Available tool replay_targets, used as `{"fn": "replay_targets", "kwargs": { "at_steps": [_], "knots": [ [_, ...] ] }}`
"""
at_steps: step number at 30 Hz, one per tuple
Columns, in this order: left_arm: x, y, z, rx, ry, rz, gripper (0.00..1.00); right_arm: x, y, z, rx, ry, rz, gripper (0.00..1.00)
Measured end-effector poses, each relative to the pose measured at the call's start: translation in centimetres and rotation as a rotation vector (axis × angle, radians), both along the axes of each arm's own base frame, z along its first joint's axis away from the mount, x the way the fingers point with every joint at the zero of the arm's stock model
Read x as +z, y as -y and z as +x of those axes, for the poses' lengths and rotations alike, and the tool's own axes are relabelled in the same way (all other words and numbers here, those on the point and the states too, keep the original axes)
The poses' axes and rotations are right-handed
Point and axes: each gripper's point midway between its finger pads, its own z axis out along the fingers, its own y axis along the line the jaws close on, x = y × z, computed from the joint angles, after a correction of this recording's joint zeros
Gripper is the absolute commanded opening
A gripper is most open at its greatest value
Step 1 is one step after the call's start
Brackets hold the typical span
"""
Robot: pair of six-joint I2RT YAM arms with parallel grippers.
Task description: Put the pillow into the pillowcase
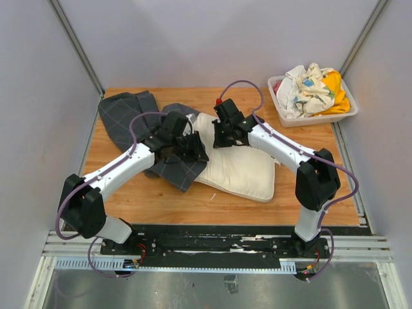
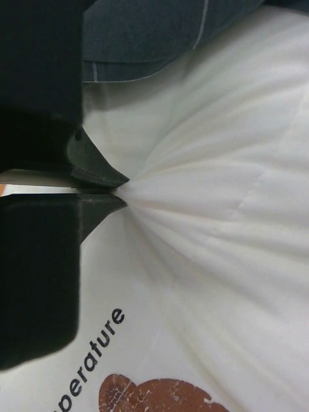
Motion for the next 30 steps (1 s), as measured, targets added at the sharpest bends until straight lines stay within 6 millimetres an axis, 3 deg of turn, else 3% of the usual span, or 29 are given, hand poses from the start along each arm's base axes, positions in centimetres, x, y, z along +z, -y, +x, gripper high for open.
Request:
{"fn": "replay_targets", "kwargs": {
  "at_steps": [3, 6, 13, 17, 20, 26, 30],
  "knots": [
    [-0.1, -0.2, 0.3, 0.002, 0.006, 0.024, 0.55, -0.3, 0.1, -0.1, 0.003, 0.001, 0.0, 0.01],
    [2.0, -0.5, 1.2, 0.02, 0.051, 0.054, 0.63, -1.3, 0.6, -0.7, 0.01, -0.001, -0.01, 0.01],
    [9.1, -2.4, 4.8, 0.11, 0.243, 0.107, 0.67, -3.7, 2.8, -2.7, 0.025, -0.011, -0.065, 0.01],
    [10.7, -4.1, 7.7, 0.167, 0.309, 0.163, 0.69, -4.1, 3.3, -2.9, 0.037, 0.007, -0.085, 0.01],
    [9.0, -4.4, 9.7, 0.176, 0.302, 0.231, 0.71, -3.8, 3.3, -2.9, 0.048, 0.029, -0.096, 0.01],
    [1.5, -3.9, 12.4, 0.111, 0.209, 0.394, 0.71, -3.2, 3.2, -3.0, 0.063, 0.06, -0.1, 0.01],
    [-0.9, -3.6, 13.7, 0.084, 0.196, 0.441, 0.71, -3.1, 3.3, -3.2, 0.071, 0.065, -0.101, 0.01]
  ]
}}
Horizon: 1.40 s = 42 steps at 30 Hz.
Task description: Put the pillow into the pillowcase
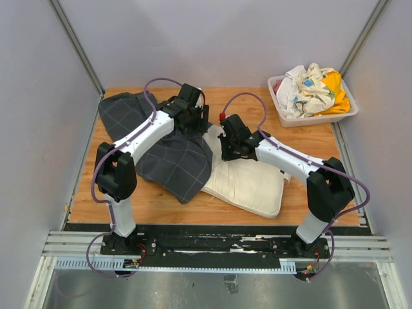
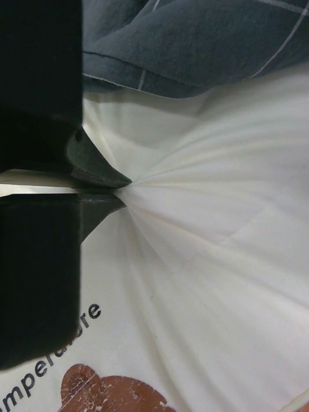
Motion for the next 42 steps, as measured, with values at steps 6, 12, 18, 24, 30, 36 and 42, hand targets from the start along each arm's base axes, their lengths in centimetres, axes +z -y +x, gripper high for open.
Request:
{"fn": "replay_targets", "kwargs": {
  "at_steps": [6, 12, 18, 24, 30, 36, 42],
  "knots": [
    [0.6, 0.7, 1.6, -0.029, 0.055, -0.002, 0.7, 0.0, -0.2, -0.2, 0.009, 0.001, -0.001, 0.01],
    [2.0, 1.2, 3.1, -0.059, 0.137, -0.003, 0.68, 0.0, -0.3, -0.3, 0.017, -0.004, 0.005, 0.01],
    [2.5, 1.2, 3.7, -0.098, 0.182, 0.022, 0.63, 0.0, -0.6, -0.6, 0.07, -0.006, 0.003, 0.01],
    [2.3, 1.1, 3.8, -0.125, 0.192, 0.047, 0.64, 0.0, -0.5, -0.9, 0.141, 0.004, -0.026, 0.01],
    [0.2, 1.1, 2.8, -0.16, 0.148, 0.067, 0.67, 0.1, -0.4, -1.0, 0.178, 0.009, -0.042, 0.01],
    [-2.4, 2.1, 1.2, -0.218, 0.099, 0.104, 0.67, 0.1, -0.5, -1.1, 0.185, 0.006, -0.039, 0.01],
    [-4.3, 2.4, 0.9, -0.222, 0.076, 0.157, 0.65, 0.0, -0.5, -1.2, 0.188, 0.0, -0.035, 0.01]
  ]
}}
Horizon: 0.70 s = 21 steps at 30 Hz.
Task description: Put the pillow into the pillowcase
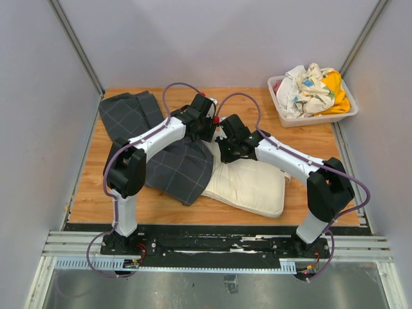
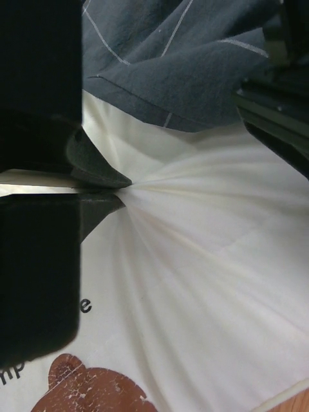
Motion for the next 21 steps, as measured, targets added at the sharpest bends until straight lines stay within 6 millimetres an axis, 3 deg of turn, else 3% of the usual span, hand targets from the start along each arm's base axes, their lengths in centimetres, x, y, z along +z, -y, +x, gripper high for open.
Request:
{"fn": "replay_targets", "kwargs": {
  "at_steps": [3, 8, 11, 17, 21],
  "knots": [
    [-1.0, -0.6, 0.2, 0.028, -0.002, 0.042, 0.59, 0.0, -0.1, -0.1, 0.002, -0.002, 0.003, 0.01],
    [-1.1, -1.8, 0.8, 0.088, 0.026, 0.093, 0.14, 0.0, -0.1, -0.1, 0.006, -0.005, 0.007, 0.01],
    [-1.0, -2.3, 1.0, 0.108, 0.038, 0.114, 0.01, 0.0, -0.2, -0.2, 0.008, -0.008, 0.01, 0.01],
    [-0.9, -2.3, 1.0, 0.126, 0.035, 0.105, 0.0, 0.0, -0.2, -0.2, 0.01, -0.009, 0.012, 0.01],
    [0.7, -0.7, 0.9, 0.112, 0.011, 0.022, 0.0, 0.0, -0.2, -0.2, 0.01, -0.009, 0.012, 0.01]
  ]
}}
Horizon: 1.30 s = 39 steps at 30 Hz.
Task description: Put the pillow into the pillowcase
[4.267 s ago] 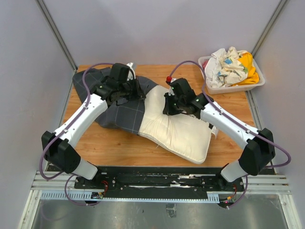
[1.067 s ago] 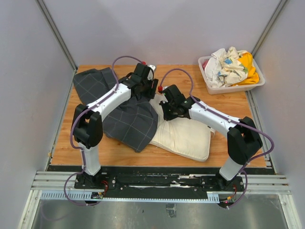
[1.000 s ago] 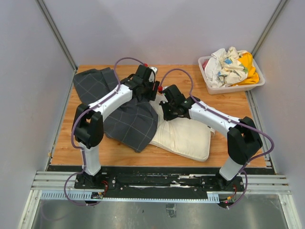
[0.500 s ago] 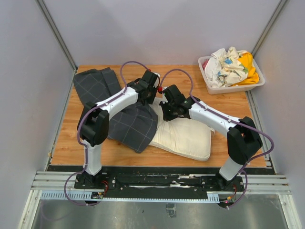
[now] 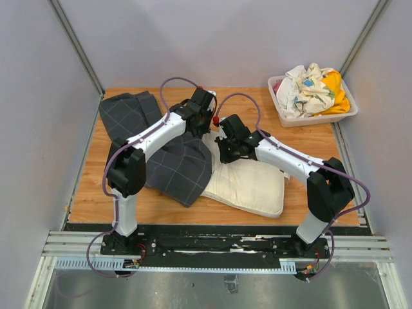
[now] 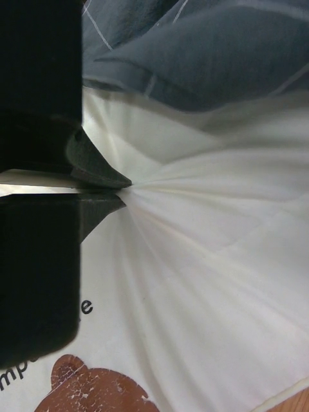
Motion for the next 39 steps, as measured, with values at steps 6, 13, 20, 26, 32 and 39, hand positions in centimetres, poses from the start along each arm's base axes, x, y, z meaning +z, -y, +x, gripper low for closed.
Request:
{"fn": "replay_targets", "kwargs": {
  "at_steps": [6, 13, 20, 26, 32, 39],
  "knots": [
    [4.9, 4.5, 0.0, -0.058, -0.012, -0.239, 0.0, 0.5, -0.2, 0.2, 0.0, 0.007, 0.006, 0.01],
    [6.2, 6.3, -0.8, -0.067, -0.084, -0.381, 0.0, 2.2, -1.0, 1.2, -0.014, 0.041, 0.047, 0.01],
    [5.4, 6.9, -1.1, -0.068, -0.142, -0.427, 0.0, 2.2, -1.1, 1.2, -0.026, 0.036, 0.055, 0.01],
    [4.5, 6.9, -1.2, -0.079, -0.184, -0.446, 0.0, 2.0, -1.1, 1.3, -0.005, 0.043, 0.039, 0.01],
    [4.4, 7.1, -1.7, -0.077, -0.212, -0.465, 0.0, 1.9, -0.3, 1.1, 0.008, 0.055, 0.003, 0.01],
    [5.4, 8.5, -2.6, -0.096, -0.265, -0.555, 0.0, 3.6, 3.1, 0.2, 0.013, 0.094, -0.069, 0.01]
  ]
}}
